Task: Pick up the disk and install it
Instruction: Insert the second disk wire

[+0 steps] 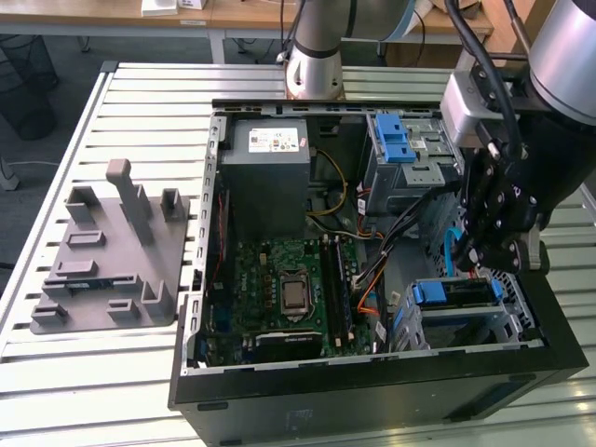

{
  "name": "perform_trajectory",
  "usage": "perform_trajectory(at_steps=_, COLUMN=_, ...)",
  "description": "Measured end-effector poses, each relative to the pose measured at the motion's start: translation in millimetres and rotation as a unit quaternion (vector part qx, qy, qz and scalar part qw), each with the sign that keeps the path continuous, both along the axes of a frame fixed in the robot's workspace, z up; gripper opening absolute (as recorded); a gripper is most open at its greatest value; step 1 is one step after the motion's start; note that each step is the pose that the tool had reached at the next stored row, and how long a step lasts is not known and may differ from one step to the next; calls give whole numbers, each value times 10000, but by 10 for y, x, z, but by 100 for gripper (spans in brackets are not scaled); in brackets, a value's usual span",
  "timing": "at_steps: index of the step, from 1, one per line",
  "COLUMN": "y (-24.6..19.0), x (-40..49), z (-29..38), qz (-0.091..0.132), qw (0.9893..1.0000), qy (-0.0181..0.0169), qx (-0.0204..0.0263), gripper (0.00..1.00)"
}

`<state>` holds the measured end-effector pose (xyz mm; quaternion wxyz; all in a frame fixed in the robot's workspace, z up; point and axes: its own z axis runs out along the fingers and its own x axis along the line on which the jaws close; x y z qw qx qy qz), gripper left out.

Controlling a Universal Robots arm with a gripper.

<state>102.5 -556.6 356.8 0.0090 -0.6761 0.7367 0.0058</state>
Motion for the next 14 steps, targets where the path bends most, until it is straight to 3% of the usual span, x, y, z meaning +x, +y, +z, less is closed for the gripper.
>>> perform_trajectory(at_steps=14, y=-12, x=19, z=-161, qz=-107, qw=9999, qy=0, qx=-13, gripper=16)
